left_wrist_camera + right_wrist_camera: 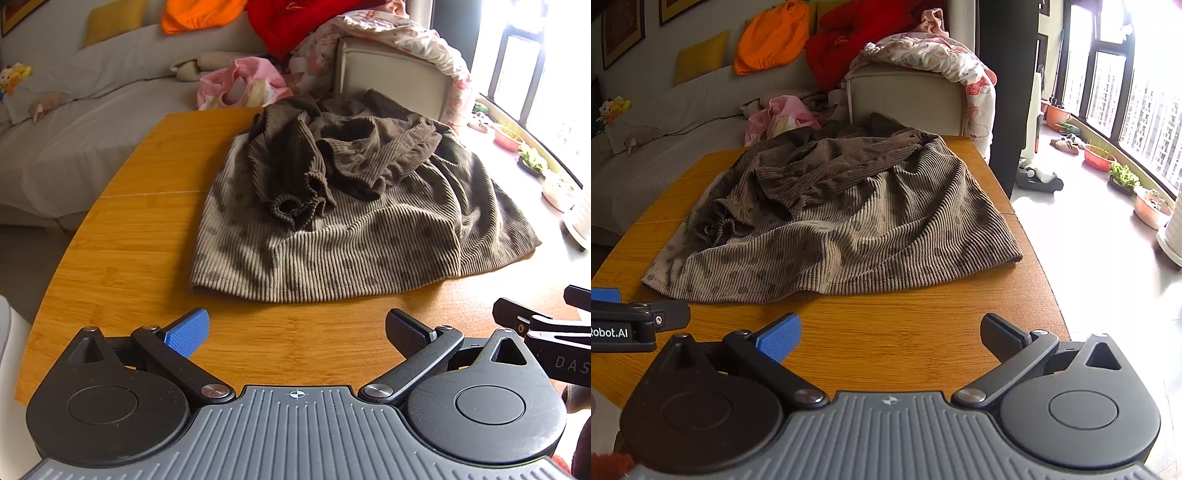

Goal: Fold clothes

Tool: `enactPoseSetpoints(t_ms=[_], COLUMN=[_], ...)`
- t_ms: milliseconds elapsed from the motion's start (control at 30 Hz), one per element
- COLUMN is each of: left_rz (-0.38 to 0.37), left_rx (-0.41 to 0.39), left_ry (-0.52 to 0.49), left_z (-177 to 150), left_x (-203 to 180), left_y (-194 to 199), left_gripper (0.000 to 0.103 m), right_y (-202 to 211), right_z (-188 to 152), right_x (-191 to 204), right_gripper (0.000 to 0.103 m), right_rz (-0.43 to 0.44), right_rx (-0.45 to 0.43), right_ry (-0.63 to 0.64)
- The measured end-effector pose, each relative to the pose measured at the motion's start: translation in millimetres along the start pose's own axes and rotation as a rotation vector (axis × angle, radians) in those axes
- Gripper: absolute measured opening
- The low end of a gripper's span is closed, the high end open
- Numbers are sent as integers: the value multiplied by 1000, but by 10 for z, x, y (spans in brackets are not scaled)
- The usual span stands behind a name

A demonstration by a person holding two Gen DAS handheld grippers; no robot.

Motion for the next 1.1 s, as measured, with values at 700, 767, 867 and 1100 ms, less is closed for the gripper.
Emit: enactPoseSetpoints(t_ms=[700, 767, 867, 1100], left_rz=[-4, -5, -5, -8], left_rx=[13, 14, 17, 26], left_ry=[0, 1, 2, 7], left_z=[-24, -26, -28, -39], left_x=[-7, -4, -2, 1], left_y=[-12, -15, -23, -41], left_gripper=[103, 103, 103, 103], right_y=[-29, -33, -39, -57], right_z=[-40, -40, -42, -51], right_x=[-27, -26, -32, -31], right_gripper=[103, 103, 103, 103], right_rz=[7, 7, 7, 8], right_rx=[18, 19, 21, 27], right_ry=[-15, -16, -18, -18])
Point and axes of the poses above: each gripper's, at about its wrist camera, not at the fingertips, and y roughly against the way its jaws point, x to its left, z to its top, the point moved 6 cm from there along -y, roughly the way its jaws point
